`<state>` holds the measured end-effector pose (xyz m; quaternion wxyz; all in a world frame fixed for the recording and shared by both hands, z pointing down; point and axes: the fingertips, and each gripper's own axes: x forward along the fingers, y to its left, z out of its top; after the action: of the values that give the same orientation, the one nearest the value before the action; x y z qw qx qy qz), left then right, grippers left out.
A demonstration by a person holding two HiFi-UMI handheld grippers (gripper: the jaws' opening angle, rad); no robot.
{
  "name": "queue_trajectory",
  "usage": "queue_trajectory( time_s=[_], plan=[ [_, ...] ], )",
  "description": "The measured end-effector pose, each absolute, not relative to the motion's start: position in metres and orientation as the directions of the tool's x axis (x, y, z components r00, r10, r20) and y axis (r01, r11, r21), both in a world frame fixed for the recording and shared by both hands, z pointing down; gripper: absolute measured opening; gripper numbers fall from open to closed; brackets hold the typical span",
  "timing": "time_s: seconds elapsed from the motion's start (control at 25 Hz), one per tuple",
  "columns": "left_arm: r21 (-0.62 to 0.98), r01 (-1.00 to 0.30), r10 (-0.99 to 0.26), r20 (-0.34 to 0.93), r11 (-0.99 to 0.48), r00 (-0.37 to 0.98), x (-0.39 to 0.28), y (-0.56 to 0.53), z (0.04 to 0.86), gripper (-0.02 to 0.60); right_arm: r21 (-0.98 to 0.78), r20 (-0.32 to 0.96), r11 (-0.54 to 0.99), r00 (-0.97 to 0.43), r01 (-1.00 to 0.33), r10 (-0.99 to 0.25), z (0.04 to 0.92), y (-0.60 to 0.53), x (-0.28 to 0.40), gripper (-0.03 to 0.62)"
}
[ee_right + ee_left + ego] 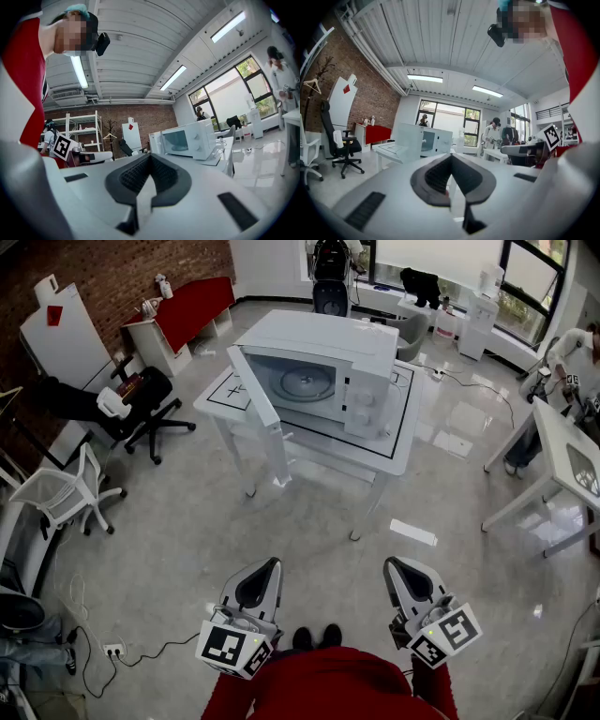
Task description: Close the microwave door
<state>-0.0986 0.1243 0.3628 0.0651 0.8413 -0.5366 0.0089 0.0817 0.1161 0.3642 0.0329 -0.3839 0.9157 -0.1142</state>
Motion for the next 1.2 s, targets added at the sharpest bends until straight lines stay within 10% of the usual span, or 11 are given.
queue_trajectory(
  time_s=[1.2],
  plan=[
    [0.118, -0.888, -0.882, 0.117, -0.444, 0.456, -0.088, 0.133, 0.377, 0.011, -0.263, 0.043, 0.678, -0.710, -0.687, -0.703, 0.373, 0.131, 0.082, 0.014]
  ],
)
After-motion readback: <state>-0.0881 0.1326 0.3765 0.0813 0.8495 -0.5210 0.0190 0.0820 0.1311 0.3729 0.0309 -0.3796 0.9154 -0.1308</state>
